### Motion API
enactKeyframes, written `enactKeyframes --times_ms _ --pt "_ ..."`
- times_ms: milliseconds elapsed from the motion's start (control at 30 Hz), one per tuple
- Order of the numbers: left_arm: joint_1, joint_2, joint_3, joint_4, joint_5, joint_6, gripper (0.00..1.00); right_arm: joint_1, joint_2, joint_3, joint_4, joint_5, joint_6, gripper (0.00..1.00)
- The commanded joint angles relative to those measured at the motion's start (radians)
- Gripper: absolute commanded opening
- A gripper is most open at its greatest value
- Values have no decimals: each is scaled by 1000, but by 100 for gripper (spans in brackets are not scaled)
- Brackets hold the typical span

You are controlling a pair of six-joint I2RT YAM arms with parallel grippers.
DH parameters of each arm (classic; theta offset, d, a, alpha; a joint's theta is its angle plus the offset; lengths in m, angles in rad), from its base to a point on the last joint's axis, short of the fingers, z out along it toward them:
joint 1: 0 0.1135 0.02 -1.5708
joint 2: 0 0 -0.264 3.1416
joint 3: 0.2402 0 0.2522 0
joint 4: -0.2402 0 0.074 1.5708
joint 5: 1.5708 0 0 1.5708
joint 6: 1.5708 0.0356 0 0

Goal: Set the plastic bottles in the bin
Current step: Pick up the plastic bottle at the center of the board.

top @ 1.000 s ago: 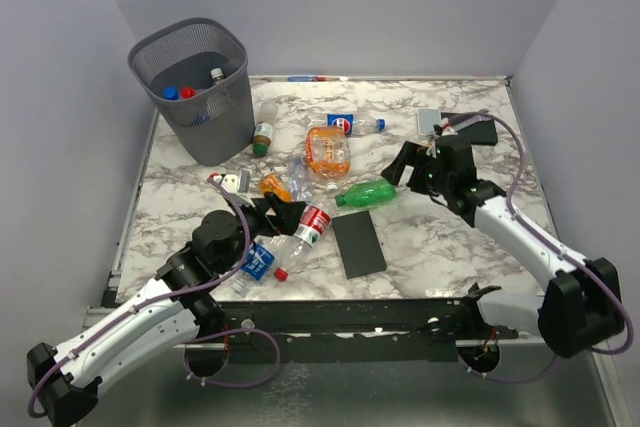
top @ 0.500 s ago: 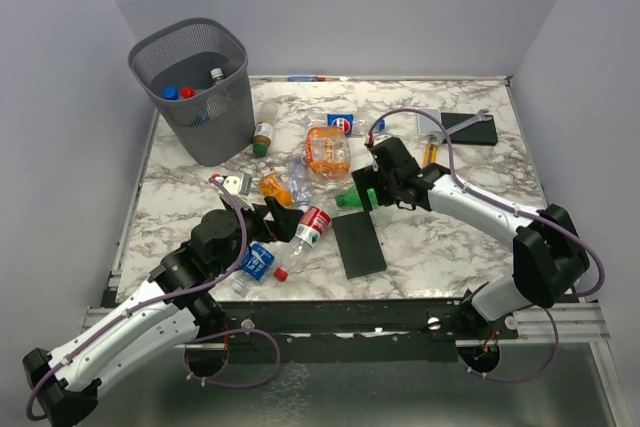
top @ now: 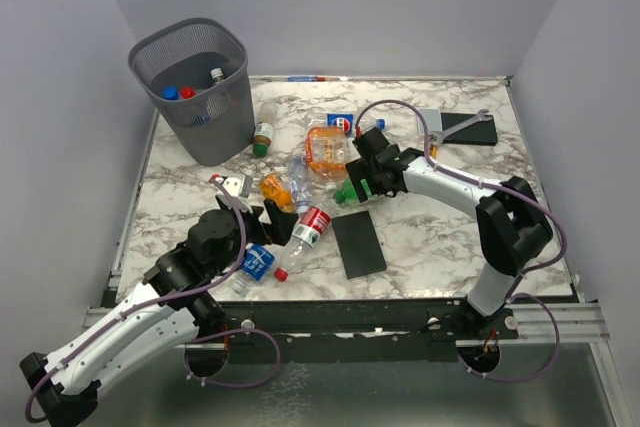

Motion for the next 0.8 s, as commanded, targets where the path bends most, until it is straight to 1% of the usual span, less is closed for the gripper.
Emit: enactKeyframes --times_ms 0,67,167,267,367,500,600,767 --pt "-3 -34 11 -19 -29 17 99 8 48 29 -9 25 9 94" --pt "-3 -42 10 -19 -30 17 99 9 41 41 -26 3 24 94" --pt "-3 -51 8 -20 -29 14 99 7 -46 26 -2 -55 55 95" --pt "-3 -53 6 -20 -33 14 99 3 -111 44 31 -75 76 95" --pt "-3 -40 8 -20 -35 14 99 -29 -91 99 66 -110 115 92" --pt "-3 -24 10 -23 -39 9 99 -95 2 168 101 -169 194 86" --pt "-3 -29 8 -27 -57 5 99 -130 52 185 102 -177 276 89" --pt "-7 -55 3 -30 -74 -7 99 -139 2 63 164 -143 359 94"
